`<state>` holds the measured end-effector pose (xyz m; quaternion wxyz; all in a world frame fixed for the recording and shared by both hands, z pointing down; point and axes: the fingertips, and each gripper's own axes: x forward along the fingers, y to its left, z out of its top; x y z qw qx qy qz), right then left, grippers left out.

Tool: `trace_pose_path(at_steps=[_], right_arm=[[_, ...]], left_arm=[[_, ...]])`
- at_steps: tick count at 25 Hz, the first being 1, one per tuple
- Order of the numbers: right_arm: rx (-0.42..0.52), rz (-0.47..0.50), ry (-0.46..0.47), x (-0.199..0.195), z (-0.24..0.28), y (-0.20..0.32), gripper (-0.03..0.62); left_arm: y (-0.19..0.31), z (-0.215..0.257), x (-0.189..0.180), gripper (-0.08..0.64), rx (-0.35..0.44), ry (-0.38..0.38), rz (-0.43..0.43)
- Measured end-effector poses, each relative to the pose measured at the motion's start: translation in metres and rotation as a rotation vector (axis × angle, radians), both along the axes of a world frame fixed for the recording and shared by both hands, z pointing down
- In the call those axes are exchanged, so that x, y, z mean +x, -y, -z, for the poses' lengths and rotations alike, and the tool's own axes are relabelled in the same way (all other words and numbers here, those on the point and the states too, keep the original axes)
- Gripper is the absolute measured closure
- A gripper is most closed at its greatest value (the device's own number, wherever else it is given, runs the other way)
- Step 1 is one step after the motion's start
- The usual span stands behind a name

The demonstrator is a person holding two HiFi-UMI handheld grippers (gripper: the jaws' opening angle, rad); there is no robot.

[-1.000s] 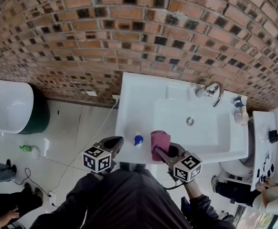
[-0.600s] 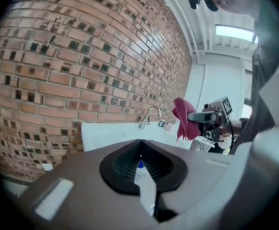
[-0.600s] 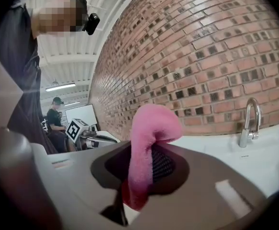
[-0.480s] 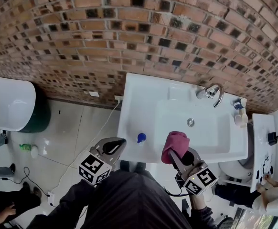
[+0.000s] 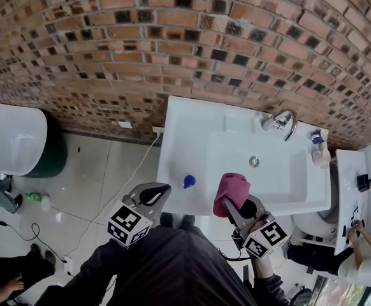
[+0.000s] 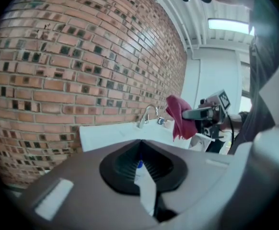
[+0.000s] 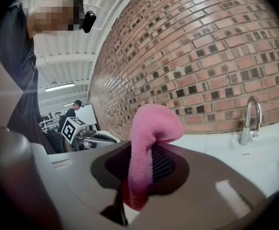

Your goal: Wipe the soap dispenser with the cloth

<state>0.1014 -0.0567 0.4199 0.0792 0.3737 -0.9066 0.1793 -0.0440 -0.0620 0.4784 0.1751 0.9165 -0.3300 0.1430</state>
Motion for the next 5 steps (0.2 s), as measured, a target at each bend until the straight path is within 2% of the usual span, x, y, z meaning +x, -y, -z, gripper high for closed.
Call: trace_pose_path(at_steps=[5], right_arm=[[0.002,0.003,-0.007,-0.0023,0.0001,-0.0016,0.512]], left_arm=[[-0.001,0.0016,0.0017,0.56,0.01,0.011,-0.008]])
